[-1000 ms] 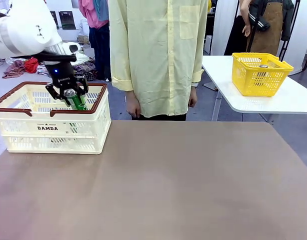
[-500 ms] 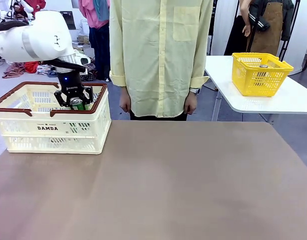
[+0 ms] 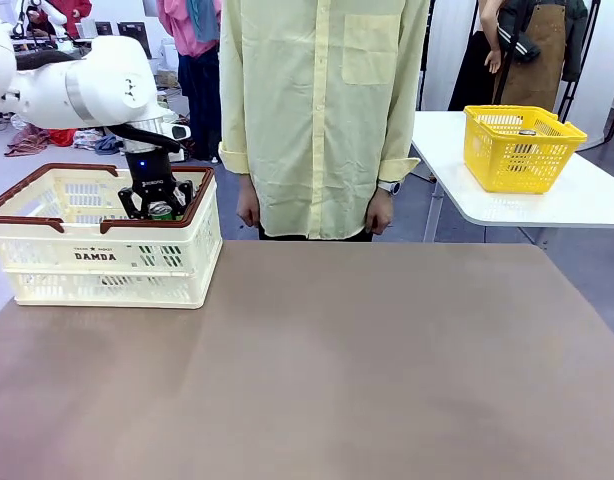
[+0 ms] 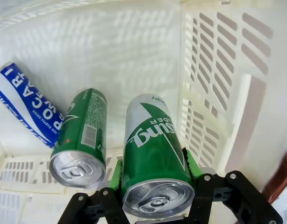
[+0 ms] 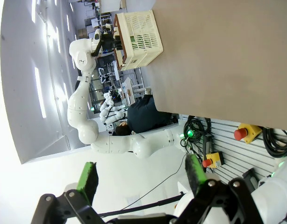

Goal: Place the drinks into the Shopping basket.
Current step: Pick up one drink and place it into the Shopping basket.

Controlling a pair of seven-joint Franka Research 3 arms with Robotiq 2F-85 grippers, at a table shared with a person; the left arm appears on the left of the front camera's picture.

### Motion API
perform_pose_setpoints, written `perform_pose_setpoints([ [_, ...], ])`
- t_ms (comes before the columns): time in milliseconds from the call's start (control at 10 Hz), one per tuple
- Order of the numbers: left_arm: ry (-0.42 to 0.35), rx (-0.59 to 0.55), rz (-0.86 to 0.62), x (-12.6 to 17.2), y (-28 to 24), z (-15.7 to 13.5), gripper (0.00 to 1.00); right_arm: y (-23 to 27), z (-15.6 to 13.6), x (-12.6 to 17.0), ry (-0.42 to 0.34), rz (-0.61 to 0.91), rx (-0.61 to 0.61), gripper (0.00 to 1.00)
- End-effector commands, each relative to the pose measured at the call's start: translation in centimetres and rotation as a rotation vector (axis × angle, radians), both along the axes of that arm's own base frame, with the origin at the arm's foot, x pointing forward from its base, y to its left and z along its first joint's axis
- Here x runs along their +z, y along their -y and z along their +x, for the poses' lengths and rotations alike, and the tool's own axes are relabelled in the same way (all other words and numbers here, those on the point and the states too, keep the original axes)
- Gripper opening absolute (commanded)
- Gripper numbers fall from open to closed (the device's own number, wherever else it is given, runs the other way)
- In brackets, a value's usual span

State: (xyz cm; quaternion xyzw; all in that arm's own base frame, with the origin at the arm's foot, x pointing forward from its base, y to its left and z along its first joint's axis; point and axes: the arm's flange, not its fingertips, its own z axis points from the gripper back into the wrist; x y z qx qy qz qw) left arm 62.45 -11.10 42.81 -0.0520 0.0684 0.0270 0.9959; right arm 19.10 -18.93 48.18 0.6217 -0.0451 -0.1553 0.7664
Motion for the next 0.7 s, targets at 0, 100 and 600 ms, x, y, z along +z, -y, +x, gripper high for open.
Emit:
perform_pose_setpoints([
  [0, -0.012, -0.003, 0.019, 0.82, -0.15, 0.87, 0.0, 0.0, 0.01, 0.33, 0.011, 0.011, -0.001, 1.0],
  [100, -0.014, -0.006, 0.023, 0.76, -0.1, 0.89, 0.0, 0.0, 0.01, 0.33, 0.011, 0.011, -0.001, 1.0],
  [600, 0.007, -0.003, 0.055, 1.35, -0.29, 0.47, 1.0, 0.0, 0.01, 0.33, 0.011, 0.011, -0.001, 1.0],
])
